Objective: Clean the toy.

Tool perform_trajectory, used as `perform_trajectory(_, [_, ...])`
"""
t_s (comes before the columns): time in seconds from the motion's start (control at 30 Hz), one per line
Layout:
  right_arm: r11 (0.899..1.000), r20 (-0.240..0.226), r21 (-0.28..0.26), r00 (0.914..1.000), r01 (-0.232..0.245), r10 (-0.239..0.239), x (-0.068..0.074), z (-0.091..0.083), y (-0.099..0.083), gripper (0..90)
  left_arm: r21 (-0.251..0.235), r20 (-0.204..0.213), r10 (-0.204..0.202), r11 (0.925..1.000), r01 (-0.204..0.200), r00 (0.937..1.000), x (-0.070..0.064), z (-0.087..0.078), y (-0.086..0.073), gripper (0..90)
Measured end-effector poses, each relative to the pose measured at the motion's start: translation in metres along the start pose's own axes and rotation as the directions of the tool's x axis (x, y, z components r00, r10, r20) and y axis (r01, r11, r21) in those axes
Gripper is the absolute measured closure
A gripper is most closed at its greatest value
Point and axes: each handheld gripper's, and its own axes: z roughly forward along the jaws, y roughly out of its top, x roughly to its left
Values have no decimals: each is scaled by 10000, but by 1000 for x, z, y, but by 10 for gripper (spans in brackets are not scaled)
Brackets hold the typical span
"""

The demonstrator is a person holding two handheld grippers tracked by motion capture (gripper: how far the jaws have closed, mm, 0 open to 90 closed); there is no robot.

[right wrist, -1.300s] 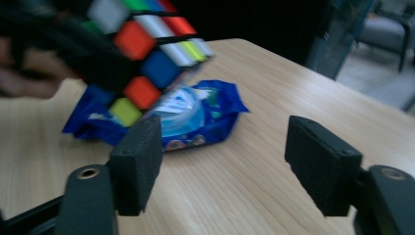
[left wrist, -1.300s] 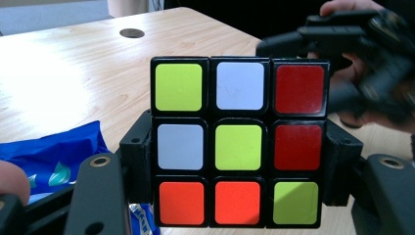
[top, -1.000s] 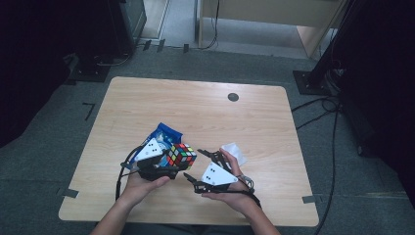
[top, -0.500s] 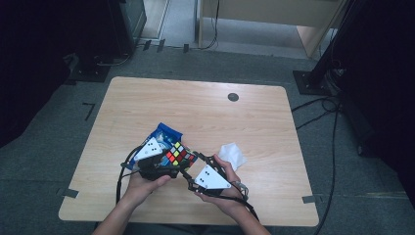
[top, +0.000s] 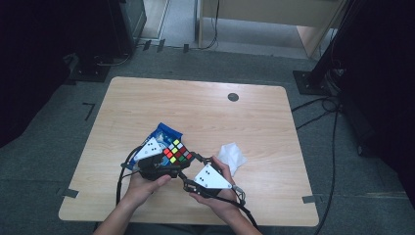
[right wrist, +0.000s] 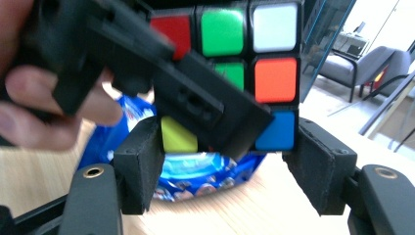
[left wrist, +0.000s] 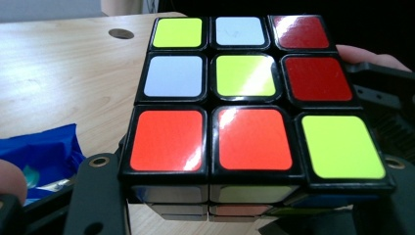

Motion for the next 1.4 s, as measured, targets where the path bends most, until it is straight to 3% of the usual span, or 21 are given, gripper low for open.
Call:
perform_trajectory(0.1, [9970,62,411,9978,661,-664,0,0,-3,336,-44,62,-82,10000,82,9999,2,-3,1,335])
perform_trajectory(0.2, [9864,284,846,9892,1408,-1437,-5,-1,-10,407,-10,132,-200,9998,200,9997,5,-4,1,336])
perform_trajectory(0.3, [9894,533,738,9902,1247,-1288,-11,-3,-10,441,233,392,-235,9995,226,9990,6,-2,0,335])
perform_trajectory(0.47, [9819,300,506,9824,1826,-1843,-6,-4,-5,537,241,454,-132,9996,122,9989,2,1,0,335])
perform_trajectory(0.53, [9874,287,649,9888,1444,-1465,-4,-4,-4,548,256,410,-91,9996,81,9991,2,1,-1,335])
perform_trajectory(0.63, [9956,143,915,9997,180,-194,-4,-4,-3,596,285,203,40,9996,-46,9998,0,3,-2,334])
perform_trajectory(0.7, [9908,156,1162,9976,-690,676,-3,-4,-3,622,302,97,123,9995,-126,9999,-1,4,-2,334])
perform_trajectory(0.8, [9834,-59,1252,9911,-1315,1333,-3,-4,-1,623,187,149,15,9998,-18,9999,0,3,-2,334])
perform_trajectory(0.87, [9839,-268,1147,9897,-1370,1409,-4,-5,0,619,156,165,-4,9999,1,9999,1,1,-2,334])
perform_trajectory(1.0, [9896,-745,1199,9933,-790,883,-10,-7,0,544,176,-123,45,9998,-43,9999,4,0,-2,335])
perform_trajectory(1.13, [9818,-365,1808,9971,-590,666,-37,-11,-9,496,149,-278,-184,9997,188,9994,12,-4,-3,336])
perform_trajectory(1.17, [9780,-78,2042,9990,-421,446,-46,-13,-13,489,143,-274,-211,9997,215,9994,13,-4,-3,335])
perform_trajectory(1.23, [9629,429,2590,9969,-756,667,-66,-16,-22,484,149,-307,-155,9998,160,9994,14,-5,-3,336])
perform_trajectory(1.4, [9231,1706,3341,9754,-1905,1396,-105,-18,-46,481,200,-291,-88,9998,93,9995,14,-3,-3,336])
